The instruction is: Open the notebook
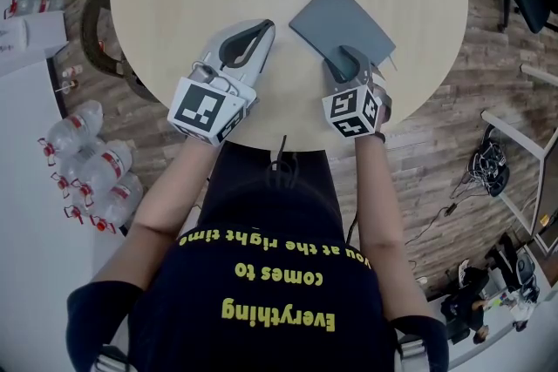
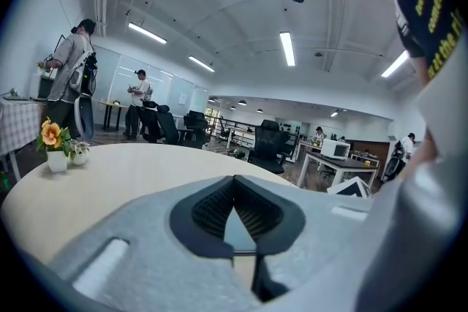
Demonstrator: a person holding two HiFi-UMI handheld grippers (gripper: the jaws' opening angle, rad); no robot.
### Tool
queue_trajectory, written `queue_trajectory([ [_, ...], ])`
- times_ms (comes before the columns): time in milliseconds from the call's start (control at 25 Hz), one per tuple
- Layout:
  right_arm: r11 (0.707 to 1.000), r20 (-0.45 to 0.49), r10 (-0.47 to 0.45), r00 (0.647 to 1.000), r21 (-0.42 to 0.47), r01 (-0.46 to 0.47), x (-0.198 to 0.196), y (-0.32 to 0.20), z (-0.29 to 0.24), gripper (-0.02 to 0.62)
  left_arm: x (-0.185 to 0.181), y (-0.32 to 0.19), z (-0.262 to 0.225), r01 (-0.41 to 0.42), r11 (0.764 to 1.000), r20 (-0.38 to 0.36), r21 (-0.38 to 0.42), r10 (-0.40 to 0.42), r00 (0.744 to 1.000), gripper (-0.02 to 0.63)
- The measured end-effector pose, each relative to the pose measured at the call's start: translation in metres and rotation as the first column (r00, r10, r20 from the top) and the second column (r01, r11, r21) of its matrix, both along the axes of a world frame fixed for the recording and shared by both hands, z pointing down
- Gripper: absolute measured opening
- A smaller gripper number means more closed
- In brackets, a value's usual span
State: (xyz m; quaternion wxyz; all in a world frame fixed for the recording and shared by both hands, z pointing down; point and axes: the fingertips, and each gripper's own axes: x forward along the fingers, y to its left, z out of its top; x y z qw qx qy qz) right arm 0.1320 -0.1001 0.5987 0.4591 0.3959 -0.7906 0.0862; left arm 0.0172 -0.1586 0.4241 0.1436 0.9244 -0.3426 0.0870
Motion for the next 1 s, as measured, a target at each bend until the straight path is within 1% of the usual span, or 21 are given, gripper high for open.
queue_trajectory([
  [120, 0.998, -0.081, -0.052, 0.995, 0.020, 0.054, -0.002, 0.001, 0.003, 0.190, -0.001, 0.001, 0.001, 0.001, 1.000, -0.002, -0.004, -0.001, 1.000, 0.003],
  [200, 0.996, -0.114, -0.080, 0.990, 0.023, 0.084, -0.005, 0.003, 0.005, 0.164, -0.002, 0.000, 0.001, 0.004, 1.000, -0.003, -0.001, -0.004, 1.000, 0.003],
  [320, 0.996, -0.115, -0.085, 0.990, 0.012, 0.087, -0.007, 0.004, 0.007, 0.143, -0.006, -0.001, -0.001, 0.021, 1.000, -0.012, 0.013, -0.021, 1.000, 0.003],
  [480, 0.998, -0.071, -0.066, 0.995, -0.020, 0.065, -0.005, 0.004, 0.005, 0.121, -0.008, 0.000, -0.002, 0.031, 0.999, -0.013, 0.016, -0.031, 0.999, 0.003],
  [600, 0.998, 0.005, -0.049, 0.999, -0.047, 0.049, -0.008, 0.006, 0.001, 0.084, -0.010, 0.001, 0.000, 0.033, 0.999, -0.012, 0.013, -0.033, 0.999, 0.003],
  [680, 0.997, 0.094, -0.012, 0.995, -0.079, 0.020, -0.007, 0.005, -0.003, 0.069, -0.011, 0.002, 0.001, 0.037, 0.999, -0.013, 0.011, -0.037, 0.999, 0.003],
  [760, 0.992, 0.184, 0.040, 0.982, -0.121, -0.018, -0.005, 0.005, -0.006, 0.060, -0.012, 0.003, 0.000, 0.041, 0.999, -0.017, 0.011, -0.040, 0.999, 0.003],
  [880, 0.983, 0.282, 0.114, 0.952, -0.173, -0.066, -0.003, 0.002, -0.017, 0.046, -0.011, 0.004, -0.002, 0.039, 0.999, -0.020, 0.015, -0.039, 0.999, 0.003],
  [1000, 0.970, 0.408, 0.186, 0.894, -0.221, -0.101, -0.005, 0.000, -0.038, 0.035, -0.013, 0.005, -0.002, 0.040, 0.999, -0.020, 0.018, -0.039, 0.999, 0.003],
])
